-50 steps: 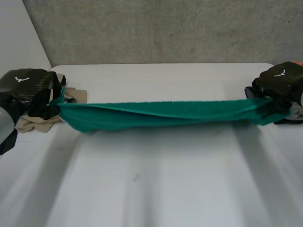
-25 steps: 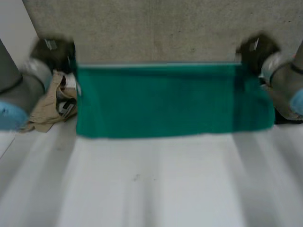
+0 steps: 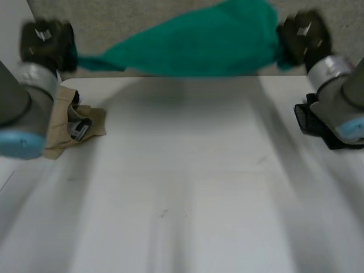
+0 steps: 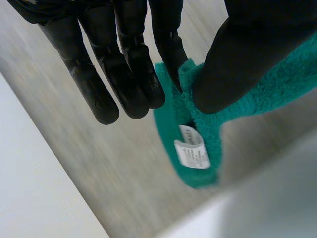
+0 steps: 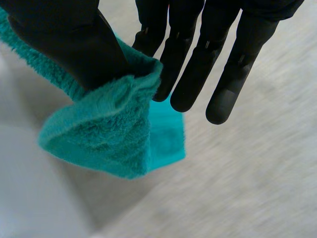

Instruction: Fold the laundry.

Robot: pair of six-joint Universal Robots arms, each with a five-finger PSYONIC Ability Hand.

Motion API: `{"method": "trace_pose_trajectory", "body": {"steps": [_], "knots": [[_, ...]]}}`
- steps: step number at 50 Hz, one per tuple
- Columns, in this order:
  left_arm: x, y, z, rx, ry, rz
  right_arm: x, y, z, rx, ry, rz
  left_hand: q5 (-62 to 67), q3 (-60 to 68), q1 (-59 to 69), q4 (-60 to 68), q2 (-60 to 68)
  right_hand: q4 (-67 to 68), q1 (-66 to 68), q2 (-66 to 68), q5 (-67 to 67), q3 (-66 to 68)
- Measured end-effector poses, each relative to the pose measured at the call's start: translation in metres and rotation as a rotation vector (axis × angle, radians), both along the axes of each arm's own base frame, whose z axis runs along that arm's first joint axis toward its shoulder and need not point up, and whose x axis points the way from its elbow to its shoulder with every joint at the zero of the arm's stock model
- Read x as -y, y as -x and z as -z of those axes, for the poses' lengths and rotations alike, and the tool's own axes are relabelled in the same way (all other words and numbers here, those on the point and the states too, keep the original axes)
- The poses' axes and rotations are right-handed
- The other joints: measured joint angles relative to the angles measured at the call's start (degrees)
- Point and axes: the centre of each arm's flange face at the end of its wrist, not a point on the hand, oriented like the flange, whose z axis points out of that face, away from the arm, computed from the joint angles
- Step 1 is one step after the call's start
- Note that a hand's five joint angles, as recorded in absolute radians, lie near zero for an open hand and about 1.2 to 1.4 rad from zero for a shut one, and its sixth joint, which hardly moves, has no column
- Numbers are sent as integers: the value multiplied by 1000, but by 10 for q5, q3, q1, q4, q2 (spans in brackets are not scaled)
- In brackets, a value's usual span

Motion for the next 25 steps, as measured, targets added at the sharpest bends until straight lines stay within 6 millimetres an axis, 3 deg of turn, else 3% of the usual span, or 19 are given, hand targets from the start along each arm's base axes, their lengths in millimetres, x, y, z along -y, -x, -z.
{"method": "trace_pose_trajectory", "body": {"steps": [5,11,18,21,25], "knots": [[-20,-1,66,69,-182,-7,-18,-3,68,-115,-208,-9,0,0,0,0,0,0,0,0,0,0],[-51,-9,121,150,-357,-25,-44,3,116,-225,-372,-4,0,0,0,0,0,0,0,0,0,0],[-74,-17,135,226,-442,-15,-64,13,126,-245,-463,7,-30,-50,-37,-53,-56,0,0,0,0,0],[-76,-19,130,272,-446,13,-69,15,123,-236,-474,8,-219,-241,-246,-248,-245,0,0,0,0,0],[-75,-21,122,331,-439,64,-74,16,120,-223,-477,5,-339,-363,-358,-366,-366,0,0,0,0,0]]}}
